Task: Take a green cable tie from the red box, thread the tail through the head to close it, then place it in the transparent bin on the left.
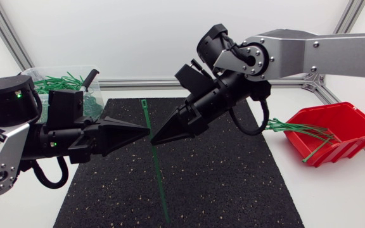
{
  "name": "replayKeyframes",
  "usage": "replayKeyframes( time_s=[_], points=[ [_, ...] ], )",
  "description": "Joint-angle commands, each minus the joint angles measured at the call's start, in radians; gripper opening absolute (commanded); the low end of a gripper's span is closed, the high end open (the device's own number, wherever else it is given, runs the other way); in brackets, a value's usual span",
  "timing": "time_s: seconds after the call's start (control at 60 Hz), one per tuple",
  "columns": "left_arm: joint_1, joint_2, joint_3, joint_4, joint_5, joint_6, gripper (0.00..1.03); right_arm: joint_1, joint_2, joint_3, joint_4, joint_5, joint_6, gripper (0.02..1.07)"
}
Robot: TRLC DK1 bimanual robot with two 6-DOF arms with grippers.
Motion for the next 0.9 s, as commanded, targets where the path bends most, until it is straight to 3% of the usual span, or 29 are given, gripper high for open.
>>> replayKeyframes(
  time_s=[0.0,0.117,0.2,0.233,0.883],
  points=[
    [-0.008,0.012,-0.021,0.015,0.013,-0.026,0.04,0.011,0.018,0.000,0.012,0.007,0.019,0.08],
    [-0.008,0.012,-0.017,0.015,0.011,-0.029,0.06,0.011,0.010,-0.010,0.012,0.010,0.019,0.08],
    [-0.008,0.020,-0.011,0.015,0.011,-0.032,0.24,0.009,0.007,-0.014,0.012,0.012,0.023,0.08],
    [-0.008,0.020,-0.011,0.015,0.011,-0.031,0.26,0.009,0.007,-0.017,0.012,0.012,0.026,0.08],
    [0.023,0.086,0.091,0.041,0.028,-0.077,0.26,0.011,-0.007,-0.074,0.012,0.012,0.031,0.08]
  ],
)
